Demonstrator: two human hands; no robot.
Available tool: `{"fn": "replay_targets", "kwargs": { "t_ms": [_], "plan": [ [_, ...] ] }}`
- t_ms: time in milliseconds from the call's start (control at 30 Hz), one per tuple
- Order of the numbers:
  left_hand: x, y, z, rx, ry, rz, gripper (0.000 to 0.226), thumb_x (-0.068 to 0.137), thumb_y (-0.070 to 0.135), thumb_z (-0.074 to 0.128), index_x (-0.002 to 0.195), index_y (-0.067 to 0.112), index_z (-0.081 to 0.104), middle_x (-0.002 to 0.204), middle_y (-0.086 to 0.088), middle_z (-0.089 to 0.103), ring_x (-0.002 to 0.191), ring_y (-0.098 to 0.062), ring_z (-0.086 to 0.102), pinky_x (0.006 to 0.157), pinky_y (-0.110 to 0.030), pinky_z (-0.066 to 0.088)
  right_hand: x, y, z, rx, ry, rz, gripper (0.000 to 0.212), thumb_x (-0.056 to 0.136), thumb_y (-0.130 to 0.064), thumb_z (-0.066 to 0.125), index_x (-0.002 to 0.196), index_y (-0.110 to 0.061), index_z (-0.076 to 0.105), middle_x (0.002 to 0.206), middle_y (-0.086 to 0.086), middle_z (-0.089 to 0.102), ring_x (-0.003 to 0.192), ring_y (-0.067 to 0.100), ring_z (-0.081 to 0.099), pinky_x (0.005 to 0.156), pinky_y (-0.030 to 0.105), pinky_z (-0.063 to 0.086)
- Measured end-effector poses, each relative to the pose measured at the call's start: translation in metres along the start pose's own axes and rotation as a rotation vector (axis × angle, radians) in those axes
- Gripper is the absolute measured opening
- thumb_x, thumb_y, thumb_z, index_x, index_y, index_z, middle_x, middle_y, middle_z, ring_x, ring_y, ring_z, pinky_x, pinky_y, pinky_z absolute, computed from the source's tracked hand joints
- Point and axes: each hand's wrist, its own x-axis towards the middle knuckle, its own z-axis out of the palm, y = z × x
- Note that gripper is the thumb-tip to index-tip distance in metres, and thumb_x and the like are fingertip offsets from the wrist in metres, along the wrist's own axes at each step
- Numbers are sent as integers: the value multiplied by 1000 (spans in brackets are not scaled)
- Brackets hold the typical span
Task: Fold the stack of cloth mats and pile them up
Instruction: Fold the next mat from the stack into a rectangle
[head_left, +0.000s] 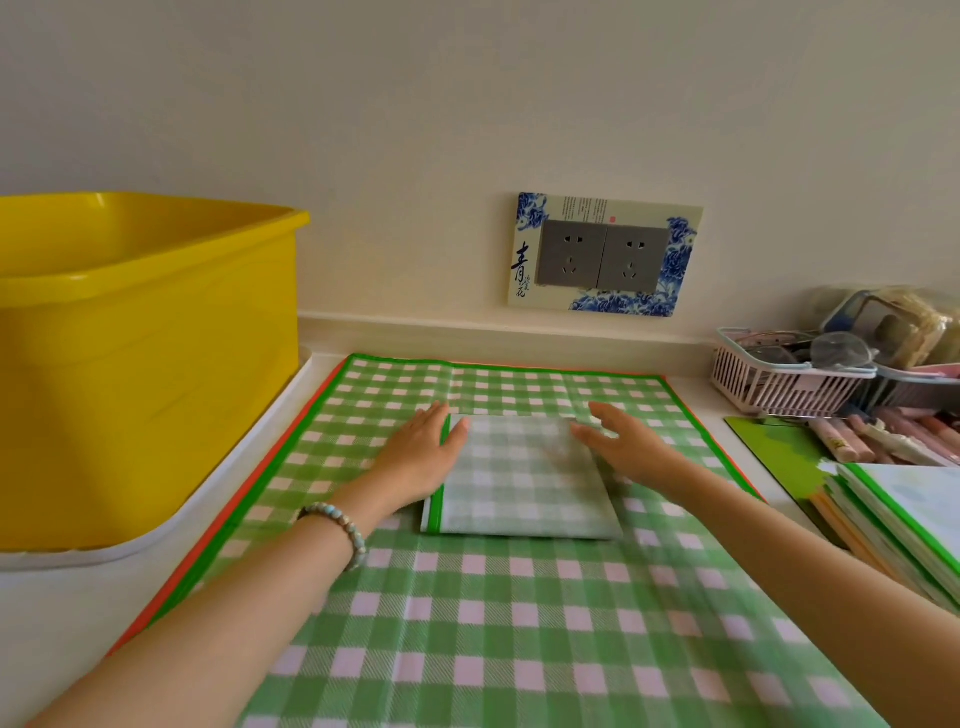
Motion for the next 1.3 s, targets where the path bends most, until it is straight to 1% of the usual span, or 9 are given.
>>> {"fn": "replay_targets", "kwargs": {
  "t_ms": [267,400,533,767,833,933,1133,1233,1300],
  "plan": [
    [-35,-14,5,173,-39,-27,74,93,62,9,152,17,-1,159,2,-5,146,-15,-5,117,-35,-3,-19,-6,-21,4,-122,141,59,82,-47,64,127,-9,54,121,7,61,91,14,57,84,28,45],
    [-38,-13,10,323,-46,-48,78,92,63,5,150,13,-8,158,-2,-12,145,-17,-10,115,-35,-8,-24,-14,-21,-42,-197,211,51,80,-50,65,118,-16,63,104,2,63,97,17,56,78,27,42],
    [-37,-13,12,389,-68,-62,83,89,66,5,149,11,-11,158,-4,-15,145,-19,-12,115,-37,-8,-21,-21,-16,-35,-172,304,60,76,-48,70,122,-10,58,109,6,61,101,21,55,80,29,43],
    [-36,-14,14,383,-31,-55,87,85,70,1,150,12,-7,159,-4,-10,146,-19,-8,116,-38,-6,-23,-30,-7,377,-154,371,50,77,-25,75,118,-4,55,112,11,62,103,26,59,91,37,50],
    [-37,-15,14,349,-4,-42,87,85,70,1,151,13,-4,159,-3,-7,146,-18,-6,117,-37,-4,-27,-35,-3,596,-202,370,42,82,-18,70,118,-5,53,108,12,66,95,27,65,77,38,56],
    [-39,-17,13,274,41,-17,83,88,68,4,151,15,4,160,-2,0,146,-18,-1,118,-37,-1,-35,-41,0,674,-175,354,35,85,-15,66,116,-9,52,104,11,65,87,25,66,58,34,56],
    [-46,6,-1,-237,64,-31,90,82,74,20,148,14,26,154,-4,28,140,-22,29,115,-41,24,-51,-52,-16,755,-96,180,47,85,-7,65,128,-16,48,114,11,62,93,25,64,62,36,55],
    [-48,31,-6,-543,69,-63,73,91,61,36,145,12,32,150,-2,35,135,-21,36,106,-31,29,-67,-52,-37,760,-96,110,48,85,-6,64,129,-17,48,116,10,62,94,25,64,64,35,55],
    [-49,50,-7,-780,43,-89,48,93,49,47,127,15,54,133,-4,56,112,-18,58,87,-25,45,-78,-48,-54,755,-82,80,48,85,-6,64,129,-19,49,117,9,62,95,24,63,64,34,54]
  ]
}}
